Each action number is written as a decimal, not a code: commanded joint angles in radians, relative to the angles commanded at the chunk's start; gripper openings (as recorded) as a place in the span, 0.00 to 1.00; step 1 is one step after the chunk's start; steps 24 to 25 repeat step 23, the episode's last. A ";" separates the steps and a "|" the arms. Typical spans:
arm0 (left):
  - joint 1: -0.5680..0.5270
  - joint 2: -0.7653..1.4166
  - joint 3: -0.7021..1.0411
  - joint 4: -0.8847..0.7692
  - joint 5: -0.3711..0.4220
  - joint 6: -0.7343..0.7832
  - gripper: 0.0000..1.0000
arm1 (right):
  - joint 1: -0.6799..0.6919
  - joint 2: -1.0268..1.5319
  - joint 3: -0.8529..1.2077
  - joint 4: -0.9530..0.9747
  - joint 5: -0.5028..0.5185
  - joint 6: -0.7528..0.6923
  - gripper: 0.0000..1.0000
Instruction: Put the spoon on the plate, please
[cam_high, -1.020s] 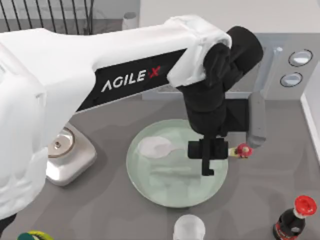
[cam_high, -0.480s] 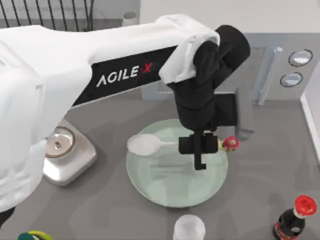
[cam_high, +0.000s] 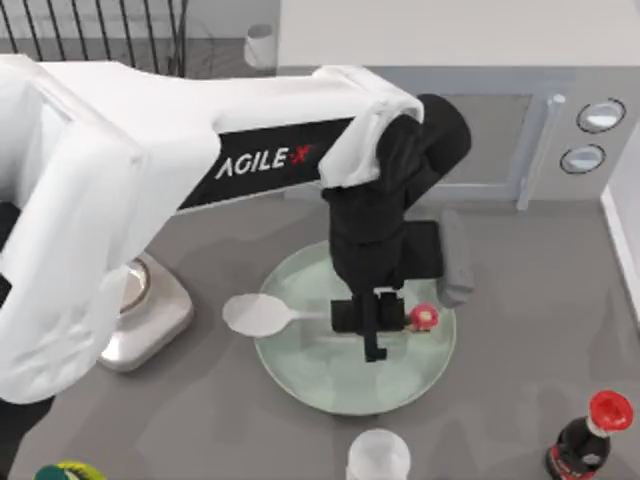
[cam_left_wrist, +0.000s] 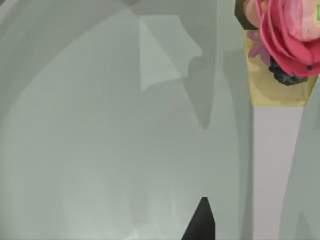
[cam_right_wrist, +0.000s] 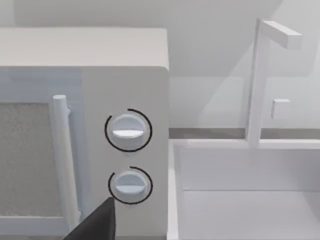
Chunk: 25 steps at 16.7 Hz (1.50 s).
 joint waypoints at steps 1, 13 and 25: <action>0.000 0.000 0.000 0.000 0.000 0.000 0.00 | 0.000 0.000 0.000 0.000 0.000 0.000 1.00; 0.000 0.000 0.000 0.000 0.000 0.000 0.68 | 0.000 0.000 0.000 0.000 0.000 0.000 1.00; 0.000 0.000 0.000 0.000 0.000 0.000 1.00 | 0.000 0.000 0.000 0.000 0.000 0.000 1.00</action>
